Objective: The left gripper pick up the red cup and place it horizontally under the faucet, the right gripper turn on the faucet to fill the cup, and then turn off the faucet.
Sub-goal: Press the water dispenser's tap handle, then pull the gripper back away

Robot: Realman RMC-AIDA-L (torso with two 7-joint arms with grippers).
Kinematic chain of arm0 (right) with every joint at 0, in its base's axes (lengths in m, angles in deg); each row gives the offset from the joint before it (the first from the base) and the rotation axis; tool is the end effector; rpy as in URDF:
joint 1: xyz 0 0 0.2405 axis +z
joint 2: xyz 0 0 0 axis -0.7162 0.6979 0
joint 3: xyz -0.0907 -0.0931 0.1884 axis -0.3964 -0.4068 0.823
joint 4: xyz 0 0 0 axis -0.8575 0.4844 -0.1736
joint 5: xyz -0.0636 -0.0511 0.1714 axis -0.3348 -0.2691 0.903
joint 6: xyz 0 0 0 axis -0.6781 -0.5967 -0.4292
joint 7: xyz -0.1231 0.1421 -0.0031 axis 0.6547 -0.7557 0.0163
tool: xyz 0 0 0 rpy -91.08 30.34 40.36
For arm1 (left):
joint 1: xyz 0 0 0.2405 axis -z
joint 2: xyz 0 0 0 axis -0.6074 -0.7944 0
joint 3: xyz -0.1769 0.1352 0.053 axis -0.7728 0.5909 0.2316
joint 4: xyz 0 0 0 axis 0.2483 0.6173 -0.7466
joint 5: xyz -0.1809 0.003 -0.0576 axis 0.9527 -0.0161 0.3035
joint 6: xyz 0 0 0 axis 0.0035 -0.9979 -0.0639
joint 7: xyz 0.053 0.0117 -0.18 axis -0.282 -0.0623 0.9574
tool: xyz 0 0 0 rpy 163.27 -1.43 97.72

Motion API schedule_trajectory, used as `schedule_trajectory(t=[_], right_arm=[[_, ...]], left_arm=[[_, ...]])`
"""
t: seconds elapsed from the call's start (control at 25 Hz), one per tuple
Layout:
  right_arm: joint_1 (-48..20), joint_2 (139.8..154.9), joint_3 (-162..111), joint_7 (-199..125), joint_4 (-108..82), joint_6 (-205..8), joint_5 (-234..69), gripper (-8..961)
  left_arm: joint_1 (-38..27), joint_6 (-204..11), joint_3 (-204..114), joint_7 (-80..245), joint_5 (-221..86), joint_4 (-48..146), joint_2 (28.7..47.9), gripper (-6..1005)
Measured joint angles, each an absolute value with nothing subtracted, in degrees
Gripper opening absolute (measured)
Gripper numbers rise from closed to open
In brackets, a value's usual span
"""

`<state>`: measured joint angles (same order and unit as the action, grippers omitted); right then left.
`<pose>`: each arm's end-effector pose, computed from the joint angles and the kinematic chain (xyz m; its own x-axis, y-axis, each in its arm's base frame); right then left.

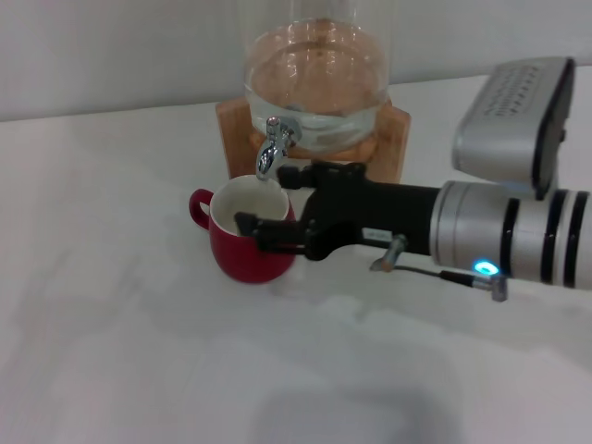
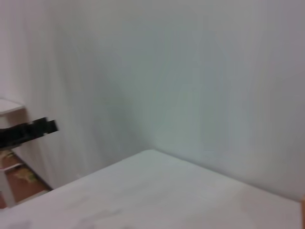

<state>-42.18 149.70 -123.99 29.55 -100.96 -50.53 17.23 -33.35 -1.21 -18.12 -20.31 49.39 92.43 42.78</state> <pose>0.1029 0.2956 -0.0457 0.7769 -0.2797 -0.5640 -0.5200 -0.7902 -0.3243 -0.2991 0.2679 0.1206 0.4412 0.0392 0.8966 0.8228 -0.4164 -0.3867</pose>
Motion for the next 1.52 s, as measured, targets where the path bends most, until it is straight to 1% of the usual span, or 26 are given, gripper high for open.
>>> schedule_trajectory(t=[0.68,1.52], right_arm=[[-39.87,149.84,-128.18,29.69,-101.21,-55.70,17.57,796],[-39.91,149.84,-128.04,29.75,-100.29,-58.15,17.83,796]], left_arm=[[-32.33,-3.66,-17.77,-20.31,48.89,92.43,42.69,833],[-32.12,-3.25,-17.69,-20.22,48.45,92.43,42.66,833]])
